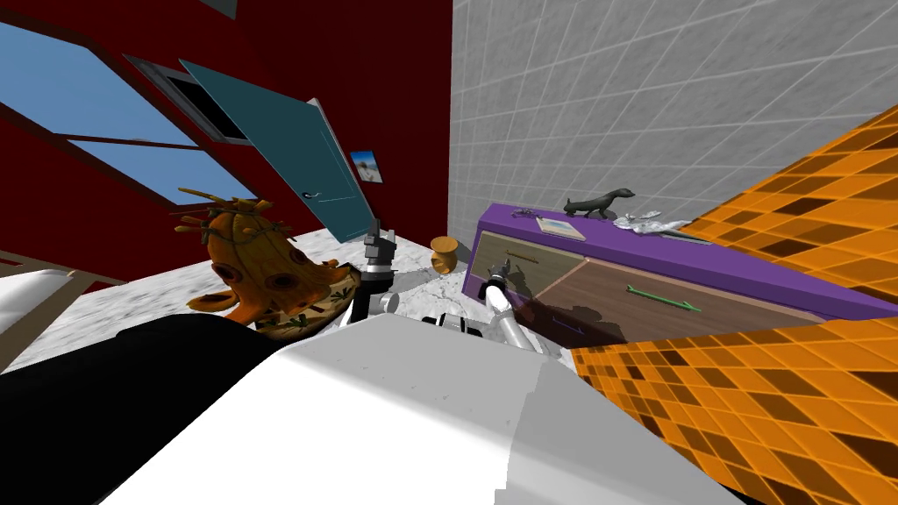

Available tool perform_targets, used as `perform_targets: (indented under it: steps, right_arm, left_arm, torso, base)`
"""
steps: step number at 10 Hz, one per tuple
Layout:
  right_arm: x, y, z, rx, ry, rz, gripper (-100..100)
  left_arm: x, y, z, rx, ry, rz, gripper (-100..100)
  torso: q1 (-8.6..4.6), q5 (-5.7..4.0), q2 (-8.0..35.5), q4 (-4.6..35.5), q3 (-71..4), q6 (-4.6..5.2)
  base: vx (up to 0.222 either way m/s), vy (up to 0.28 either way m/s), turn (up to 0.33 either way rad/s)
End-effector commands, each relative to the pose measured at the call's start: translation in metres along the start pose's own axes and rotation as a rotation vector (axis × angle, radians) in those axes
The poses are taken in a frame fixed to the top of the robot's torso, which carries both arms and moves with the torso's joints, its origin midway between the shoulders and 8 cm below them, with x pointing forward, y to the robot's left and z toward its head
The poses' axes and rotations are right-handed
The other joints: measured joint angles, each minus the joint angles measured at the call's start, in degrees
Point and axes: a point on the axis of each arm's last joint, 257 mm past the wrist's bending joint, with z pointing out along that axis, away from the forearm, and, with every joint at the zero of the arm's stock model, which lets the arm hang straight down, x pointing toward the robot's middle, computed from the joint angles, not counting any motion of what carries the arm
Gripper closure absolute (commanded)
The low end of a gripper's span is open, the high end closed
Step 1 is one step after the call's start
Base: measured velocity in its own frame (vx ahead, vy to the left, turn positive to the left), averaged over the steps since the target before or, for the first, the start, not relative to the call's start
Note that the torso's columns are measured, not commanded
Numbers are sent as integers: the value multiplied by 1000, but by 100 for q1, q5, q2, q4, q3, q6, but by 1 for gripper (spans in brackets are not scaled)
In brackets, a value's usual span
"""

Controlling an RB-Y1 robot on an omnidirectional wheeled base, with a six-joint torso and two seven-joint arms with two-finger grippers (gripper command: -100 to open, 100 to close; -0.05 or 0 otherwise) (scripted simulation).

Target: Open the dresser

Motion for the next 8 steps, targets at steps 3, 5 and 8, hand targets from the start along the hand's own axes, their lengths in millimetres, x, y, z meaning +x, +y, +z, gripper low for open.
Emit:
perform_targets:
  steps: [3, 5, 8]
  right_arm:
    - [-5, -18, 8, 106, -7, -231, -100]
    - [-8, -24, 10, 136, -15, -289, -100]
    - [-12, -37, 14, 196, -25, -395, -100]
  left_arm:
    - [0, 0, 0, 0, 0, 0, 0]
    - [0, 0, 0, 0, 0, 0, 0]
    - [0, 0, 0, 0, 0, 0, 0]
  torso:
    - [2, 1, 4, 1, 3, 0]
    - [3, 1, 5, 1, 3, 2]
    - [0, 0, 3, 1, 2, 1]
  base:
    - [19, -21, 58]
    - [14, -13, 28]
    - [14, -16, 45]
